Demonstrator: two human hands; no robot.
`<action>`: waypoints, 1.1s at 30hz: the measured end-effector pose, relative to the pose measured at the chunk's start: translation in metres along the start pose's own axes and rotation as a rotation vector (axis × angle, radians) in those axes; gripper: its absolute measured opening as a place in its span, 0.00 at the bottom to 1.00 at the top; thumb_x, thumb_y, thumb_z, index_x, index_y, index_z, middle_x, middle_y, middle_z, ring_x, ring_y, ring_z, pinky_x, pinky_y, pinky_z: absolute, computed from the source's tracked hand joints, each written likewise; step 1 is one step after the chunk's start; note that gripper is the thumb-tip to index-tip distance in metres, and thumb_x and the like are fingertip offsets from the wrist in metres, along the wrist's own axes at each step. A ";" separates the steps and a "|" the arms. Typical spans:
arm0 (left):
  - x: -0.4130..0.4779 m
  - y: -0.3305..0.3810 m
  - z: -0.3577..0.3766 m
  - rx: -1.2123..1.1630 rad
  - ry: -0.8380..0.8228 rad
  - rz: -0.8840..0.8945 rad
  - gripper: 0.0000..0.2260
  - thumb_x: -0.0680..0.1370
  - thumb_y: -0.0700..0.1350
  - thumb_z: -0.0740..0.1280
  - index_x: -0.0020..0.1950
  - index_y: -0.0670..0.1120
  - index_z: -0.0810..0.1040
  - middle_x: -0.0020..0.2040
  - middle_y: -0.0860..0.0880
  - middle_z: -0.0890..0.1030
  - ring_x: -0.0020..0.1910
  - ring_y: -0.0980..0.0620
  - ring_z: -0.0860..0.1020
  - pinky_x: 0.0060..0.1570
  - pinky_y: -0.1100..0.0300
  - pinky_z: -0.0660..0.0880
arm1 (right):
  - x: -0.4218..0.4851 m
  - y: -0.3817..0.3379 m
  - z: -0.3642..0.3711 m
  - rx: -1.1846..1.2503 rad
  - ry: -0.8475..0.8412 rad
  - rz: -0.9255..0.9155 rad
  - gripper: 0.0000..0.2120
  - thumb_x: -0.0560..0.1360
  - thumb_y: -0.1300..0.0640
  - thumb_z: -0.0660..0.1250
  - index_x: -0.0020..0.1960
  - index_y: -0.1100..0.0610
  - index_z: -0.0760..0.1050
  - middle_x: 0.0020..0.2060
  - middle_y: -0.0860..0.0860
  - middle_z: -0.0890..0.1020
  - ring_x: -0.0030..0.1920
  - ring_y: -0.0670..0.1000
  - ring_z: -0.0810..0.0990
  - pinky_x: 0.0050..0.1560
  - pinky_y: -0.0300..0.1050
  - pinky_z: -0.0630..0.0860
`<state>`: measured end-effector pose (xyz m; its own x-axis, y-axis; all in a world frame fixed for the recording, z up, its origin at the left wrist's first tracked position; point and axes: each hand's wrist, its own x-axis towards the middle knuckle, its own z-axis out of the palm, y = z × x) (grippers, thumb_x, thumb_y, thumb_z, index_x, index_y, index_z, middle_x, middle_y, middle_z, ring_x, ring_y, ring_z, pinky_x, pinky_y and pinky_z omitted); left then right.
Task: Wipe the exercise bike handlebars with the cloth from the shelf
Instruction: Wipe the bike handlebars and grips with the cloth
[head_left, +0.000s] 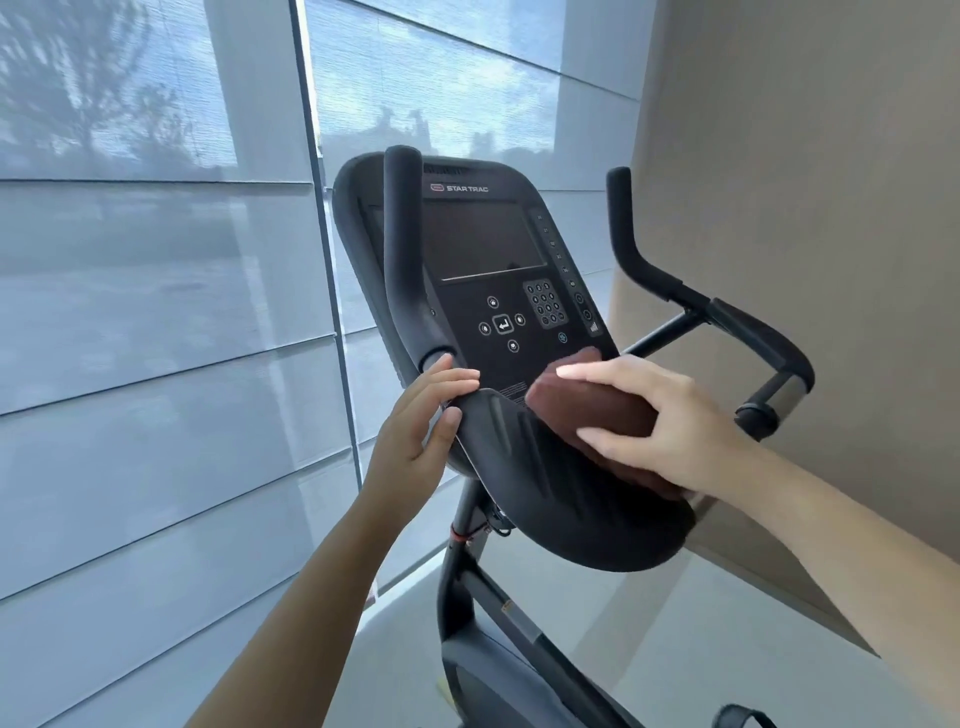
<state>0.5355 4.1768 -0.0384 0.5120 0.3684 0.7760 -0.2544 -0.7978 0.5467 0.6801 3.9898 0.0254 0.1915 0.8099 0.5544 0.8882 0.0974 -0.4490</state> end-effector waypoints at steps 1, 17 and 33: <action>-0.001 0.000 0.000 0.012 0.000 0.007 0.12 0.79 0.40 0.55 0.58 0.41 0.75 0.60 0.47 0.77 0.69 0.50 0.66 0.69 0.53 0.62 | 0.013 -0.005 0.008 0.039 0.015 -0.002 0.24 0.69 0.60 0.72 0.59 0.39 0.72 0.53 0.39 0.77 0.54 0.34 0.73 0.55 0.24 0.65; -0.004 0.002 0.006 0.042 0.035 -0.029 0.13 0.79 0.39 0.53 0.59 0.47 0.73 0.62 0.51 0.75 0.70 0.51 0.65 0.70 0.57 0.60 | -0.042 0.026 -0.054 -0.040 -0.324 -0.039 0.25 0.67 0.56 0.72 0.58 0.35 0.73 0.51 0.36 0.77 0.52 0.41 0.77 0.50 0.28 0.70; -0.006 0.005 0.007 0.002 0.050 -0.056 0.13 0.79 0.40 0.54 0.59 0.50 0.73 0.62 0.50 0.75 0.70 0.55 0.64 0.70 0.58 0.60 | -0.055 0.006 -0.004 -0.128 -0.082 -0.146 0.22 0.66 0.54 0.70 0.59 0.43 0.76 0.52 0.47 0.76 0.49 0.45 0.77 0.53 0.34 0.72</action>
<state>0.5363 4.1672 -0.0426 0.4842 0.4361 0.7586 -0.2249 -0.7758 0.5895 0.6772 3.9435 -0.0047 0.0268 0.8374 0.5460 0.9510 0.1469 -0.2720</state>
